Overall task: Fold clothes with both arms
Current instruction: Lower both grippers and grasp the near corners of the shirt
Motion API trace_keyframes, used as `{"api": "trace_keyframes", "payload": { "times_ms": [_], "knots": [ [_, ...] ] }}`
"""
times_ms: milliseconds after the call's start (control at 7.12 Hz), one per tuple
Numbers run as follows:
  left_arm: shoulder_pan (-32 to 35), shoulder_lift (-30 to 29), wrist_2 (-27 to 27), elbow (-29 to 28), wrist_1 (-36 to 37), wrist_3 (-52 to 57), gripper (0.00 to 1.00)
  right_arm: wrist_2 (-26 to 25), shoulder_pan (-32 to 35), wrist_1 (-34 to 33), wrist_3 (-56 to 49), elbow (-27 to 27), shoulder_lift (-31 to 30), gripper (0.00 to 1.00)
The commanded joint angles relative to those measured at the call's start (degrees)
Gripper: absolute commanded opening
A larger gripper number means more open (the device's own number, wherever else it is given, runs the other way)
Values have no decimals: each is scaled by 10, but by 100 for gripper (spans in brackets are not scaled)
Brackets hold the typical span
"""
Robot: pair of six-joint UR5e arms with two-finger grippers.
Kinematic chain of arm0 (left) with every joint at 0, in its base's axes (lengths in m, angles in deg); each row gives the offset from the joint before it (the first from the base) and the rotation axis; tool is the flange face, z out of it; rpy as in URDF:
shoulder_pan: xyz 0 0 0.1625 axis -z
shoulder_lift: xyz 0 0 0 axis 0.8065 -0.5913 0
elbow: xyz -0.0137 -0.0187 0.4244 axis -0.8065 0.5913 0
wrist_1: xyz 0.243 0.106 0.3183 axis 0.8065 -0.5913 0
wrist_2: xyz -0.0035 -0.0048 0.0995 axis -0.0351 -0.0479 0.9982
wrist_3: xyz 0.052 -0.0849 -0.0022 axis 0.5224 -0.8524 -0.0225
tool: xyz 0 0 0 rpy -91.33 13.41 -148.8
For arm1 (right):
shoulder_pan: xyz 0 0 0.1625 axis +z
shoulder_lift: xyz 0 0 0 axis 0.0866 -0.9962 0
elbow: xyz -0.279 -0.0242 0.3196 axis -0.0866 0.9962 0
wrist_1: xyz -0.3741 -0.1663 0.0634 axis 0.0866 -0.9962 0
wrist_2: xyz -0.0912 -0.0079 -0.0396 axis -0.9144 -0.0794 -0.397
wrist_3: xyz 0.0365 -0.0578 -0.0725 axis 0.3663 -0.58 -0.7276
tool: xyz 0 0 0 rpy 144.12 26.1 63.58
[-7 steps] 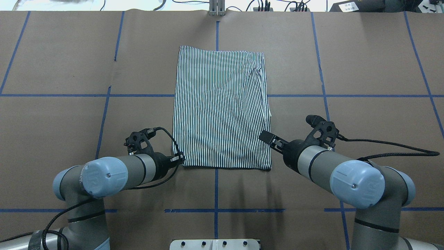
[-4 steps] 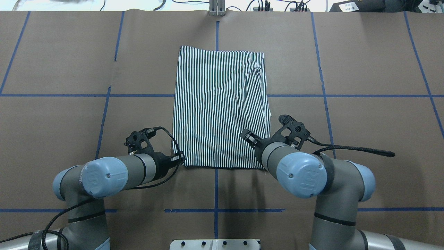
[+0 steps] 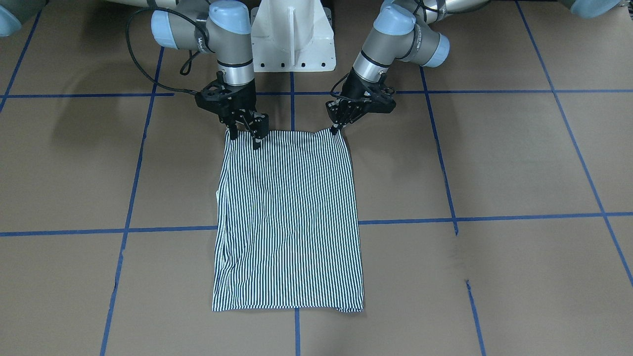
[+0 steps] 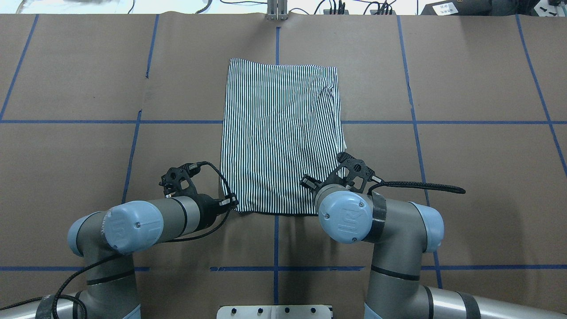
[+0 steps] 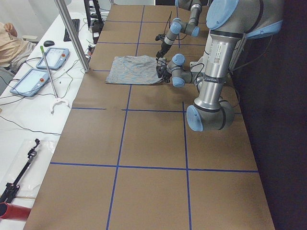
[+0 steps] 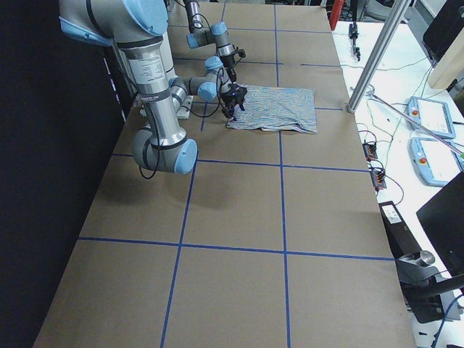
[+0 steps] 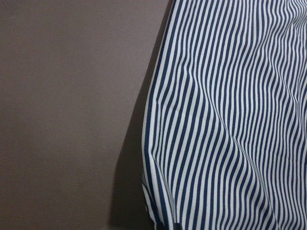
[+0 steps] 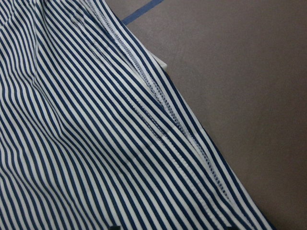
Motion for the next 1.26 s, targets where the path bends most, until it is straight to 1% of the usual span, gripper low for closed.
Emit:
{"api": "trace_keyframes", "payload": {
  "times_ms": [0,842,1123],
  "knots": [
    [0,0,0,1,0,0,0,10,1,-12,-17,6,7,78],
    [-1,0,0,0,0,-1,0,11,-1,-28,-18,23,16,77],
    [-1,0,0,0,0,0,0,11,-1,-38,-19,35,29,69]
  ]
}}
